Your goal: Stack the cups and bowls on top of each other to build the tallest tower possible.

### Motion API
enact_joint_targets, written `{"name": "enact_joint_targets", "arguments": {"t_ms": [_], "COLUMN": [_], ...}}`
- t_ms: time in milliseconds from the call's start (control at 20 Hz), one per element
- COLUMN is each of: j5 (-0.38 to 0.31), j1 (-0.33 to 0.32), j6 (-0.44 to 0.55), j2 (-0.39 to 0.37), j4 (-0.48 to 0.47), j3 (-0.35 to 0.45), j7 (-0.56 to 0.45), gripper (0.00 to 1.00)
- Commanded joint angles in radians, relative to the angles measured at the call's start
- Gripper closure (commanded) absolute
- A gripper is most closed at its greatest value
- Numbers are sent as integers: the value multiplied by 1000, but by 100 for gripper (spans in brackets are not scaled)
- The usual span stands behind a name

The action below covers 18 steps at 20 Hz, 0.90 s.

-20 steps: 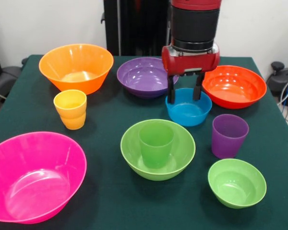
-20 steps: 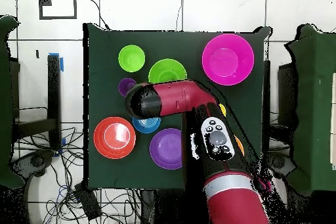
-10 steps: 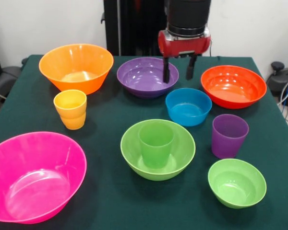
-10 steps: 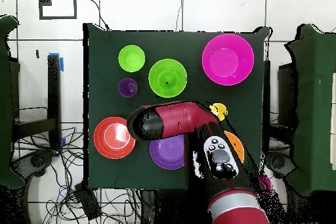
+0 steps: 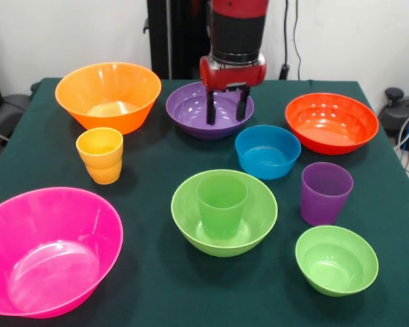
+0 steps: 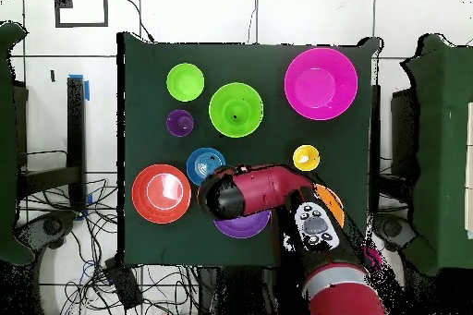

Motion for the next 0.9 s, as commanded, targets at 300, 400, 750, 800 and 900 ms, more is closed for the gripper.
{"name": "enact_joint_targets", "arguments": {"t_ms": [300,400,750,800,900], "j5": [-31,-30,-70,-71,-72], "j1": [50,54,80,83,89], "j6": [-128,-136,-222,-233,-256], "j2": [188,191,305,321,352], "j4": [-40,-41,-151,-166,-195], "j3": [-9,-15,-79,-88,-105], "j7": [97,98,92,92,90], "gripper": [0,0,0,0,0]}}
